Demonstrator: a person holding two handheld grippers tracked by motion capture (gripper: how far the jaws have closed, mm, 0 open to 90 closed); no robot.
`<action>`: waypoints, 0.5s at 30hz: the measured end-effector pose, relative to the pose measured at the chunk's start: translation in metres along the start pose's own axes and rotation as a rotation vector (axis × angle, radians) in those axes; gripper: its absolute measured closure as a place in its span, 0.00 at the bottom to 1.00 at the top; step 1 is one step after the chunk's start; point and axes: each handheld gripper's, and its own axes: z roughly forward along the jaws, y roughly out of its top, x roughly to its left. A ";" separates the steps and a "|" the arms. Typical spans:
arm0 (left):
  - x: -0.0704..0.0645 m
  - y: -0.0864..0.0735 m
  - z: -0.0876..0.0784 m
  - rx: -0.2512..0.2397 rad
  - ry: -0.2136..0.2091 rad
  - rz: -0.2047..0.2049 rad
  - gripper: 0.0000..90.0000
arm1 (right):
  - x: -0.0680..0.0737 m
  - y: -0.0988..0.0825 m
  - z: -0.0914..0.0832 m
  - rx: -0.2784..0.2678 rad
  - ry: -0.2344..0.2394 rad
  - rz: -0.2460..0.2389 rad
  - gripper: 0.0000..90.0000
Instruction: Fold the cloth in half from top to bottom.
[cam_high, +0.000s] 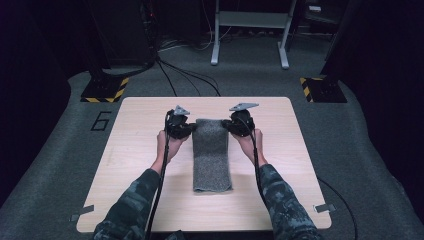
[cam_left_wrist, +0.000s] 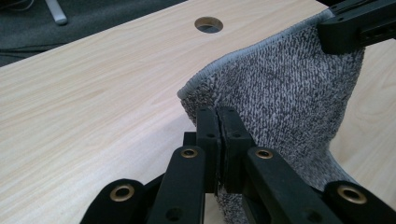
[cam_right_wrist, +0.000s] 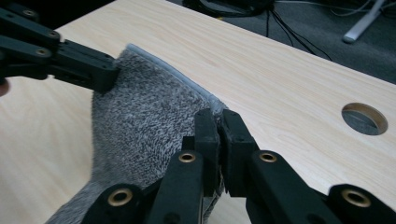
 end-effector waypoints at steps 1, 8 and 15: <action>-0.002 -0.002 -0.002 -0.001 -0.006 0.000 0.98 | 0.003 -0.001 -0.003 -0.003 0.005 -0.006 0.96; -0.014 -0.018 -0.013 -0.007 -0.028 -0.005 0.98 | 0.018 -0.014 -0.016 -0.004 0.030 -0.024 0.96; -0.026 -0.034 -0.020 0.008 -0.048 -0.001 0.98 | 0.032 -0.031 -0.027 0.008 0.046 -0.040 0.96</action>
